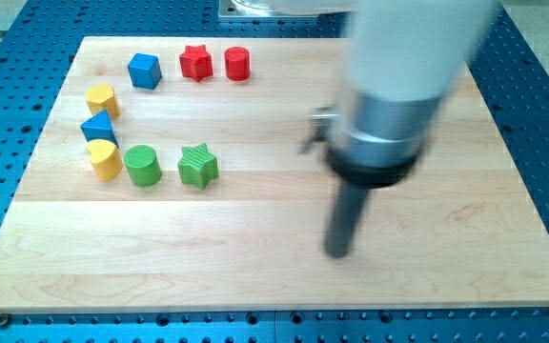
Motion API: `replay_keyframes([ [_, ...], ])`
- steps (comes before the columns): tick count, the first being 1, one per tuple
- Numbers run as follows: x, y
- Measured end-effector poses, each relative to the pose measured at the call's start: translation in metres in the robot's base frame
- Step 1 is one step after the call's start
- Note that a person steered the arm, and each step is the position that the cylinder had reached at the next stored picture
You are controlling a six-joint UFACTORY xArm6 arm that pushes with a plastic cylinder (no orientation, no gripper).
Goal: Push the blue triangle above the green circle
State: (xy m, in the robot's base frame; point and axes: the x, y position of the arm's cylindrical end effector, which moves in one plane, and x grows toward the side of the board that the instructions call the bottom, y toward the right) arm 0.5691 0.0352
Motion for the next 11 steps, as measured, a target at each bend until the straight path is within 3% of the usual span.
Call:
replay_keyframes([
  [1, 0.005, -0.113],
  [3, -0.070, -0.314],
  [4, -0.123, -0.322],
  [7, -0.176, -0.276],
  [8, -0.185, -0.266],
  [10, -0.191, -0.164],
  [11, -0.182, -0.149],
])
